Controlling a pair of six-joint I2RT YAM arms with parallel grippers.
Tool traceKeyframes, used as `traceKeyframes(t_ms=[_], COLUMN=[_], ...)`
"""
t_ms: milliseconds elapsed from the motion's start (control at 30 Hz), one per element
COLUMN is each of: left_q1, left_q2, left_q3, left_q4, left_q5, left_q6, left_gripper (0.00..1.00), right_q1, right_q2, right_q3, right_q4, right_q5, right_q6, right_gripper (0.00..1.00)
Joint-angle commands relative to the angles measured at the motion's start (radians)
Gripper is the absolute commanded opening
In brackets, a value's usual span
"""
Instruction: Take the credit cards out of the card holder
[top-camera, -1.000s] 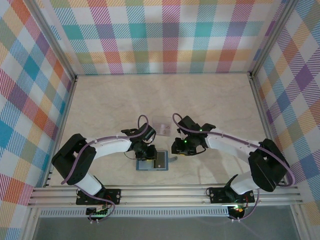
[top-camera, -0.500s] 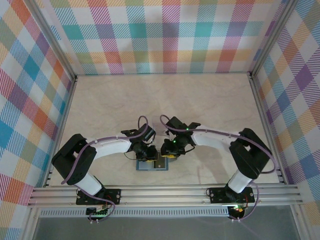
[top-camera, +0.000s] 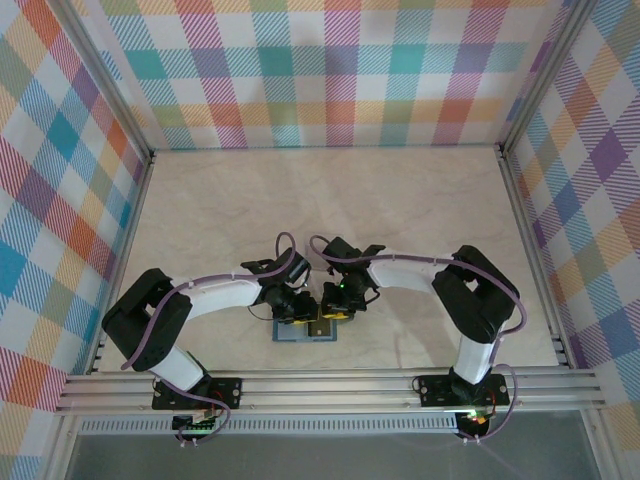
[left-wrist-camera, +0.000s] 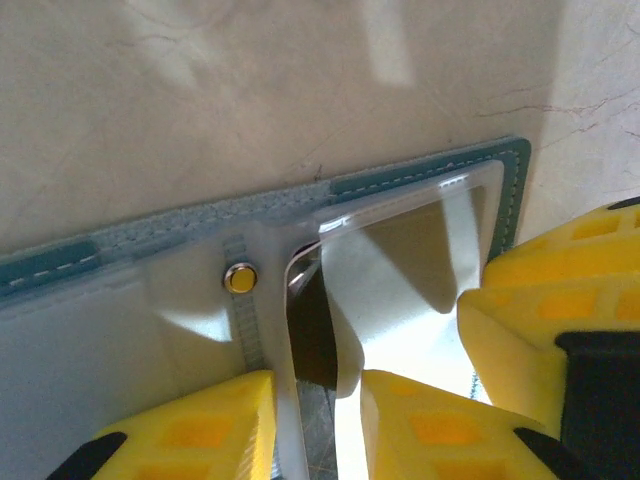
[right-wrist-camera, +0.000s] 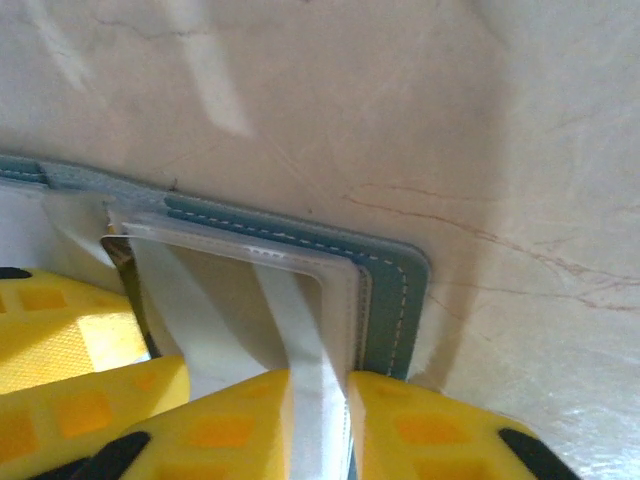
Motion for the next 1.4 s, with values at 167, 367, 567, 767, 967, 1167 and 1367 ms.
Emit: traceKeyframes(t_ms=[167, 367, 567, 767, 967, 1167, 1367], left_q1=[0.005, 0.001, 0.002, 0.001, 0.001, 0.002, 0.002], left_q2=[0.034, 0.047, 0.044, 0.019, 0.001, -0.022, -0.008], left_q3=[0.006, 0.033, 0.015, 0.012, 0.024, 0.026, 0.024], left_q4=[-0.055, -0.177, -0.19, -0.193, -0.199, -0.18, -0.132], left_q5=[-0.01, -0.141, -0.164, -0.175, -0.175, -0.159, -0.102], left_q6=[0.043, 0.082, 0.086, 0.08, 0.076, 0.066, 0.058], left_gripper=[0.27, 0.25, 0.23, 0.19, 0.17, 0.17, 0.21], right_q1=[0.01, 0.009, 0.01, 0.01, 0.01, 0.011, 0.01], right_q2=[0.028, 0.024, 0.028, 0.029, 0.032, 0.032, -0.031], right_q3=[-0.001, 0.001, 0.002, 0.003, 0.0, 0.002, -0.003], right_q4=[-0.057, -0.061, -0.07, -0.077, -0.073, -0.072, -0.061], right_q5=[0.058, 0.063, 0.068, 0.072, 0.069, 0.069, 0.073], right_q6=[-0.022, -0.021, -0.021, -0.021, -0.022, -0.025, -0.005], right_gripper=[0.17, 0.21, 0.24, 0.26, 0.21, 0.16, 0.22])
